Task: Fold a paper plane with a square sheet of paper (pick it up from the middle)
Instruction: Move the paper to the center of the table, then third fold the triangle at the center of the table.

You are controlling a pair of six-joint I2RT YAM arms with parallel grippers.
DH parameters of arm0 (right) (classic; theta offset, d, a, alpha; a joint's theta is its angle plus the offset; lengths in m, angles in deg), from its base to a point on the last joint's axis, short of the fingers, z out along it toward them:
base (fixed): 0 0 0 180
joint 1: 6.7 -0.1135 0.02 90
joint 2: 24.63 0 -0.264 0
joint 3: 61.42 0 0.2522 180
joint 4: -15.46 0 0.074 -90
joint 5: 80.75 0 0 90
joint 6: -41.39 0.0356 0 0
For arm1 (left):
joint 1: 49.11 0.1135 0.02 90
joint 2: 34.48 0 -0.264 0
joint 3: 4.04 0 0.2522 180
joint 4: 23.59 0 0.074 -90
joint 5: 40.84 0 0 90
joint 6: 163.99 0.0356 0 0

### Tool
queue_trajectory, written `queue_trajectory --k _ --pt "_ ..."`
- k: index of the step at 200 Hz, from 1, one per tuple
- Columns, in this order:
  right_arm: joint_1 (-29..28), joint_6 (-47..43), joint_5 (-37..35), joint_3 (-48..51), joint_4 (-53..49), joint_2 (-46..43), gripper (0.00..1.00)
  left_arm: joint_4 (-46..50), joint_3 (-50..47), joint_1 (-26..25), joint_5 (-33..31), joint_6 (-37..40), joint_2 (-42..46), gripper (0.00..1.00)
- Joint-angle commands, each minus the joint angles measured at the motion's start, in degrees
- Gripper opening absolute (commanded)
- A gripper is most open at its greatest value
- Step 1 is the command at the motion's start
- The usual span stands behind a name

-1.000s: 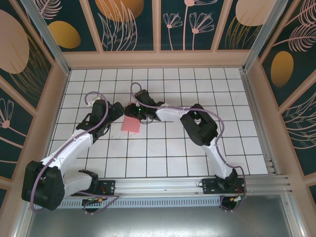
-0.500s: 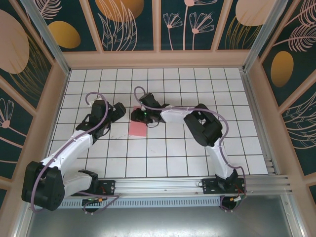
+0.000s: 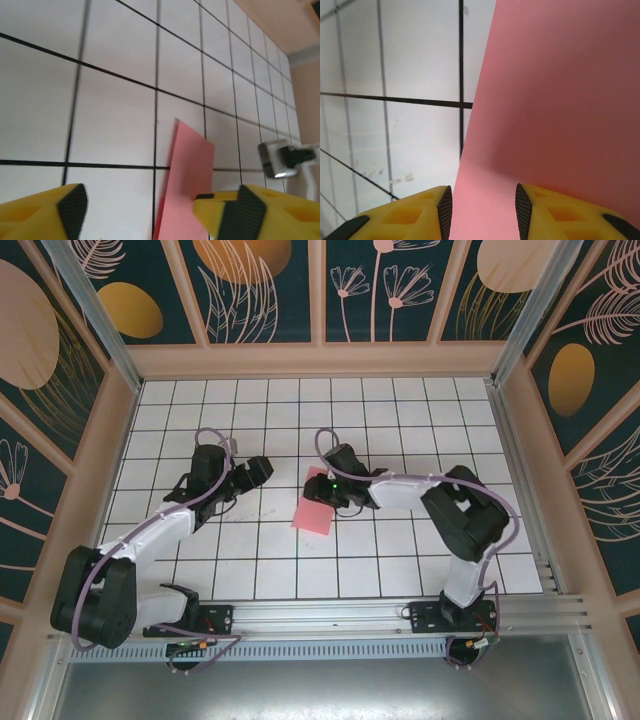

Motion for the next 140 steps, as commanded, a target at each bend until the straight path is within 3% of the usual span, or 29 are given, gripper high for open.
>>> queue_trajectory --k 1,23,64,88,140 --pt "0.5 3.7 -2.7 2.7 4.4 -6.1 0.41 -8.3 -1.3 -1.7 9.0 -2.1 -2.4 0.68" --pt "1.3 5.4 -2.4 6.4 5.7 -7.9 0.34 -10.7 -1.5 -5.6 9.4 -4.1 -4.4 0.50" --pt "1.4 6.7 -1.6 7.2 6.5 -6.2 0.12 -13.1 -2.2 -12.9 8.1 -9.1 -9.6 0.23" --pt "1.6 6.5 -1.3 6.2 6.6 -3.3 0.11 -14.1 -4.2 -14.5 4.9 -12.2 -11.5 0.16" --pt "2.7 4.5 0.2 2.7 7.0 2.6 0.10 -15.3 -3.3 -16.4 4.9 -13.1 -15.6 0.09"
